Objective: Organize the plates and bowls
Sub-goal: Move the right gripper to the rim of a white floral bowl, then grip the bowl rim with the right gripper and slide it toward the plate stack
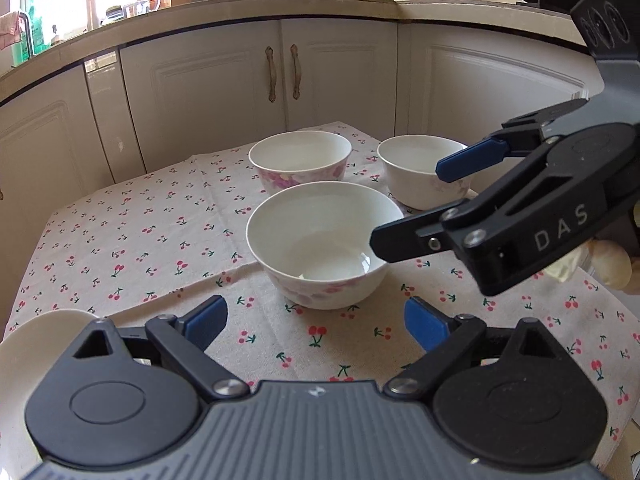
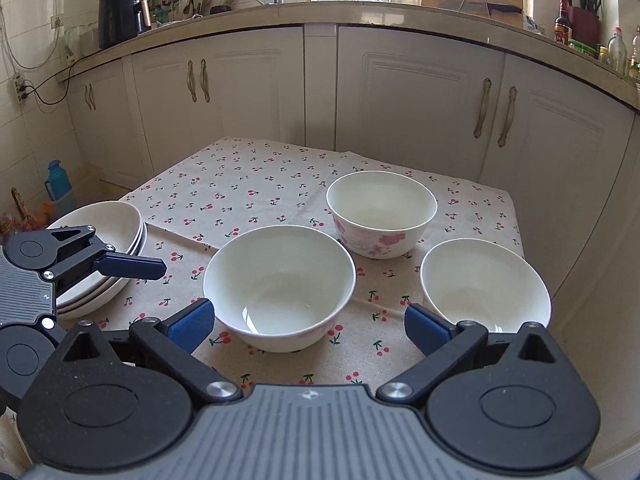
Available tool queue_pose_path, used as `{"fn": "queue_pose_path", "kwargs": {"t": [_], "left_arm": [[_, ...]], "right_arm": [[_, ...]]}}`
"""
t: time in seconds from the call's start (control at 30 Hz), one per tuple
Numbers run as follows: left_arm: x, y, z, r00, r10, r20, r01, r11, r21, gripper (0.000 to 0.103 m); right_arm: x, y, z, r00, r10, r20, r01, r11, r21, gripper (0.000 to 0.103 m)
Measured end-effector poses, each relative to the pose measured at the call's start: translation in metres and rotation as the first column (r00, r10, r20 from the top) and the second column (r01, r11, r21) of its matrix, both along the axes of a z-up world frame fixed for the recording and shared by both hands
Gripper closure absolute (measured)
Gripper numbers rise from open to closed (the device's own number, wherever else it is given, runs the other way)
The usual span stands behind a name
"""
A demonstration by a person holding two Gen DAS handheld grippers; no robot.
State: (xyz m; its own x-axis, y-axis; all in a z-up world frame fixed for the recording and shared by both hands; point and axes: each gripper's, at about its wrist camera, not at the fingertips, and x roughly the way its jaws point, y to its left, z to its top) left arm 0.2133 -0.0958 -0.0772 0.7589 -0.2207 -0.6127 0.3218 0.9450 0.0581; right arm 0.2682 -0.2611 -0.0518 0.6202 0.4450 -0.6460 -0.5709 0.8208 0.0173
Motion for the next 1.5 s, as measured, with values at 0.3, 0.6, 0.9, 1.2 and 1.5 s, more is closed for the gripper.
{"fn": "queue_pose_path", "kwargs": {"t": [0.3,0.6,0.9,1.2,1.5], "left_arm": [[0.015,-0.006,-0.007,1.000,-0.006,0.001,0.006,1.000,-0.020,0.008],[0.021,-0.007,-0.010,1.000,-0.018,0.013,0.018,1.000,-0.022,0.012],[0.028,-0.008,-0.010,0.999,-0.036,0.025,0.036,0.999,-0.033,0.018],[0.027,-0.007,-0.007,0.999,-0.048,0.014,0.048,0.998,-0.028,0.018],[0.002,0.000,0.007,0.995,-0.098,0.018,0.098,0.995,-0.011,0.018]], "right_arm": [[0.028,0.010,-0.008,0.998,0.022,-0.061,-0.021,1.000,0.019,0.007],[0.049,0.019,-0.018,0.994,0.030,-0.103,-0.028,0.999,0.021,0.020],[0.058,0.025,-0.021,0.991,0.044,-0.125,-0.040,0.999,0.033,0.030],[0.057,0.029,-0.020,0.990,0.036,-0.137,-0.035,0.999,0.014,0.032],[0.029,0.029,-0.006,0.988,0.031,-0.151,-0.026,0.999,0.035,0.032]]}}
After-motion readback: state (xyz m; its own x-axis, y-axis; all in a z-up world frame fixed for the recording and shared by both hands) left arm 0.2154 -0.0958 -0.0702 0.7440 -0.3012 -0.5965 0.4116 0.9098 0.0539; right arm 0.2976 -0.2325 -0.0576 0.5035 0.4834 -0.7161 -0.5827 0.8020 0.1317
